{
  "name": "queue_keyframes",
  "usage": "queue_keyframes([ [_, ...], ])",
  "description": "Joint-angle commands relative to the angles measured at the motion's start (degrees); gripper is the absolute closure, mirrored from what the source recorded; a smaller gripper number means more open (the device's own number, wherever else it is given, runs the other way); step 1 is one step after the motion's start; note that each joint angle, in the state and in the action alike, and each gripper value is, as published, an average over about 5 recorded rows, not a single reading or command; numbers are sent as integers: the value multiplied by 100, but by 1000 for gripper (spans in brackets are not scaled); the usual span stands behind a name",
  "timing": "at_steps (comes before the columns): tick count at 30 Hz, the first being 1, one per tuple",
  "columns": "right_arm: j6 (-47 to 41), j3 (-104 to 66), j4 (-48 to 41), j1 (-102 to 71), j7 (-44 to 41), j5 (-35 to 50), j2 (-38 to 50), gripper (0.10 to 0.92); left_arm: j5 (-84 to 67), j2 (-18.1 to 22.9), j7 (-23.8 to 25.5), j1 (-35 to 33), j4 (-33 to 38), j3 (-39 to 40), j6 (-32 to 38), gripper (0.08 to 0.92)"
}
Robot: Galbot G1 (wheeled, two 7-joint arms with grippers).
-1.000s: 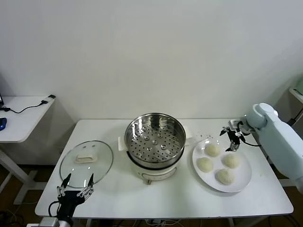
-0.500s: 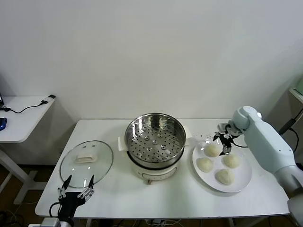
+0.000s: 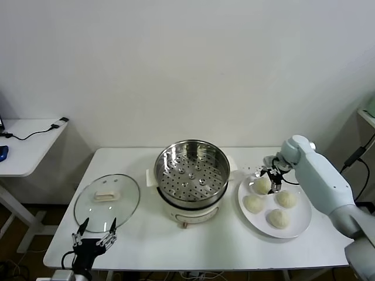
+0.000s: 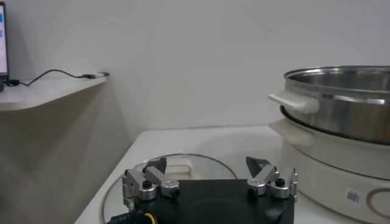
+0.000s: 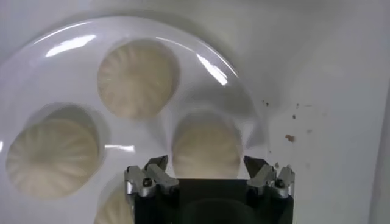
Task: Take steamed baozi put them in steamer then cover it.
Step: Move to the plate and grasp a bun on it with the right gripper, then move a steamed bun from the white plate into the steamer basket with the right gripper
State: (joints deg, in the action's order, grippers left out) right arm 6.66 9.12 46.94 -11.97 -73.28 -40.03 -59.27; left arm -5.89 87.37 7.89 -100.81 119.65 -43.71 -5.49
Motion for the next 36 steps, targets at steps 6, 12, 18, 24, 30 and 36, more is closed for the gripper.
queue_keyframes([
  [6,15,-51,-24,-49,120,-126,-60,205,11,2,-2,2,-23,25,13,177],
  [12,14,-93,-4,-76,136,-97,-51,291,12,10,-6,10,-34,40,15,177],
  [18,3,-115,158,-76,67,23,50,391,24,16,-14,10,-54,81,32,177],
  [24,-137,156,632,210,-207,681,383,403,21,10,-15,36,-33,107,24,177],
  [30,-481,1106,977,1415,-622,1872,621,398,30,4,-40,49,31,155,25,177],
  [36,-703,2138,439,3032,-941,2802,170,402,33,-69,-60,90,98,119,-12,177],
])
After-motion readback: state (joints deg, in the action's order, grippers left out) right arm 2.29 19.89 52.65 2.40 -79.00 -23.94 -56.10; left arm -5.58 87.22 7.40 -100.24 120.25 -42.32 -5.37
